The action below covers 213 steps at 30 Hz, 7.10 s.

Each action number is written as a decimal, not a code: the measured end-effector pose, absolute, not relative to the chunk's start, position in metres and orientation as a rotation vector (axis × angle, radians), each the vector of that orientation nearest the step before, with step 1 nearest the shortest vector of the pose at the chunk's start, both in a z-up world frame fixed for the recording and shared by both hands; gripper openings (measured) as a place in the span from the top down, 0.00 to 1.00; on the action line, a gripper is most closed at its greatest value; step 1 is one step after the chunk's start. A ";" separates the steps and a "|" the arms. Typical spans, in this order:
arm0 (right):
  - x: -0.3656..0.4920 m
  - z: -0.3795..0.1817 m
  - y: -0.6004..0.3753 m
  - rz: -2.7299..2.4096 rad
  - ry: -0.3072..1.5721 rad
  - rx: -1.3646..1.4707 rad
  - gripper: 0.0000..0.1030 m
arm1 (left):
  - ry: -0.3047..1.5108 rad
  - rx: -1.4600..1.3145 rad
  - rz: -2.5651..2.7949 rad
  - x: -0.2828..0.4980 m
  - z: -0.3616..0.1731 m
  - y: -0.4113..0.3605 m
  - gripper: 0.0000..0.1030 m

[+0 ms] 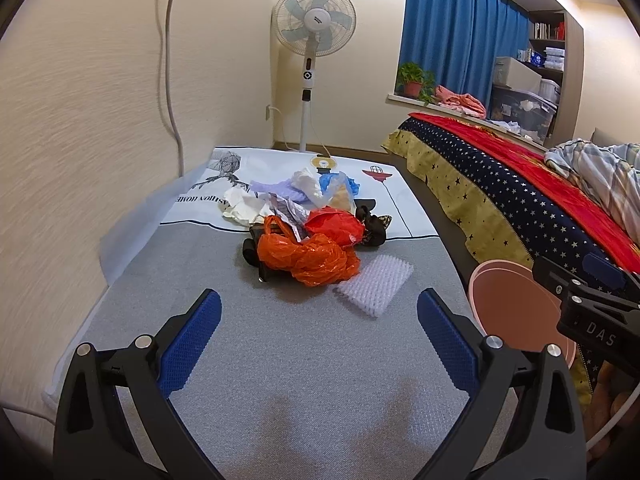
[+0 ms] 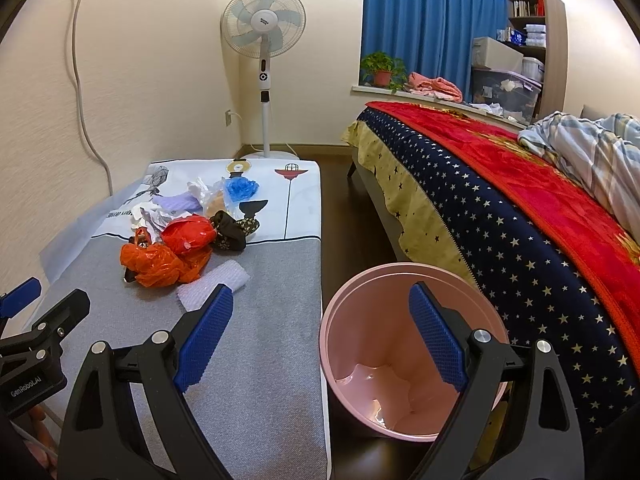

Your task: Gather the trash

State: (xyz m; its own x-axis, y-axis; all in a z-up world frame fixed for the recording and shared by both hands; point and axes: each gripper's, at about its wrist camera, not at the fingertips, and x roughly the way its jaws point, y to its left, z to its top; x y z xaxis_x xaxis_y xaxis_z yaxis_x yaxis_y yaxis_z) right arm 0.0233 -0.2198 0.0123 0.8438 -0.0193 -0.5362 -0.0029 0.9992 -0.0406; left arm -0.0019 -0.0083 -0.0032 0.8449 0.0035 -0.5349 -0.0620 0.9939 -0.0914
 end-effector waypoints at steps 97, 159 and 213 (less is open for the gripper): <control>0.143 -0.080 -0.153 0.291 0.838 0.210 0.88 | 0.715 -0.388 0.075 0.129 -0.053 0.048 0.77; 0.034 0.015 -0.346 -0.282 0.636 0.073 0.88 | 0.557 -0.150 -0.328 0.077 0.003 -0.158 0.83; 0.032 0.017 -0.343 -0.297 0.591 0.078 0.61 | 0.562 -0.158 -0.299 0.071 0.001 -0.137 0.48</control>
